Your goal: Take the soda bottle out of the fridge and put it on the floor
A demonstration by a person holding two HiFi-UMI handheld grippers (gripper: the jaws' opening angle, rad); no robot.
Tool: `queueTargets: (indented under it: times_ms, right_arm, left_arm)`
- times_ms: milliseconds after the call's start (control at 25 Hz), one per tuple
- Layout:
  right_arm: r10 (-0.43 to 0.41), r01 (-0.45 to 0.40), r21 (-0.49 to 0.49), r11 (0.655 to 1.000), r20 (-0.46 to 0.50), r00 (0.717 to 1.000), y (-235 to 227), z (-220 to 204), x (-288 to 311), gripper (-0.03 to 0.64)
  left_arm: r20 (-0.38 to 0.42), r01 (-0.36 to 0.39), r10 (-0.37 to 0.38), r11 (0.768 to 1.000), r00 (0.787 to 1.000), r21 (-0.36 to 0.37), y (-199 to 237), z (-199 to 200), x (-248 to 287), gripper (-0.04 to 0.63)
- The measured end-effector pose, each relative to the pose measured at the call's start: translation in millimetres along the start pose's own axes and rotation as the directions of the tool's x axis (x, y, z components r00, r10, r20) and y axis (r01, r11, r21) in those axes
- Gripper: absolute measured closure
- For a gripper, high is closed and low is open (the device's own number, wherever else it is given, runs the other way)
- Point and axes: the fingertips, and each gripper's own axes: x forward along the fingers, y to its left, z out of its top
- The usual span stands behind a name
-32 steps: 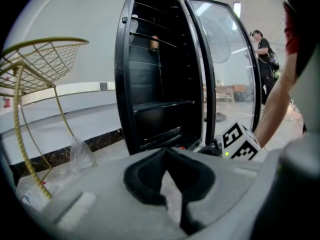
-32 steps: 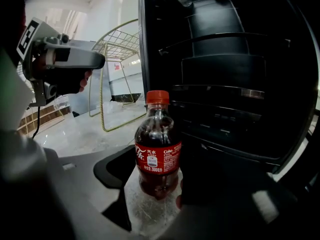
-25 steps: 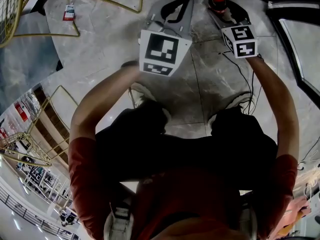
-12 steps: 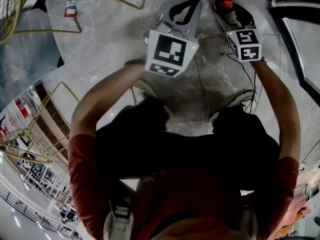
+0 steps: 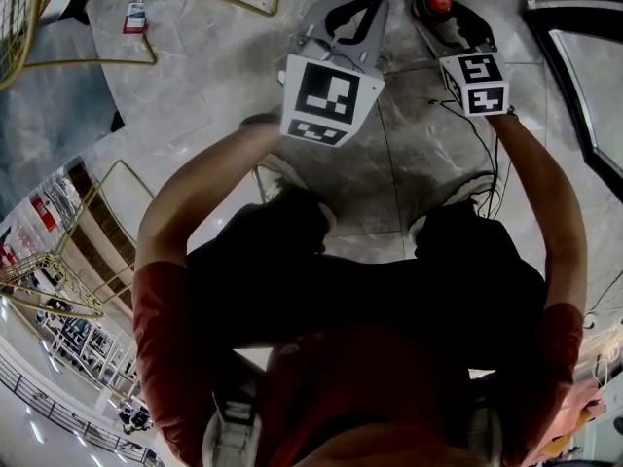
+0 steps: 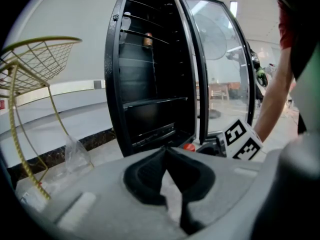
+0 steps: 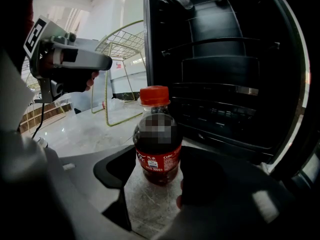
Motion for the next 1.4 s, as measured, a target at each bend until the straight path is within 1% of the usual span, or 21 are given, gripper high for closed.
queueTargets:
  times_ms: [600, 800, 1160, 1400]
  right_arm:
    - [-0.012, 0.011, 0.043, 0.999, 0.012, 1.0, 0, 1, 0, 0.33]
    - [0.001, -0.004, 0.043, 0.999, 0.057, 0.998, 4, 17, -3, 0.303]
    - [-0.032, 0.019, 0.085, 0.996, 0.151, 0.988, -3, 54, -14, 0.302]
    - [-0.033, 0.018, 0.073, 0.997, 0.213, 0.977, 1, 77, -25, 0.302]
  left_arm:
    - [-0.005, 0.002, -0.002, 1.0, 1.0, 0.0, -2, -1, 0, 0.597]
    - [-0.003, -0.001, 0.001, 1.0, 1.0, -0.003, -1, -1, -1, 0.597]
    - [0.003, -0.01, 0.01, 1.0, 1.0, -0.008, 4, 2, -2, 0.596]
    - [0.005, -0.019, 0.019, 1.0, 1.0, -0.01, 7, 2, -3, 0.597]
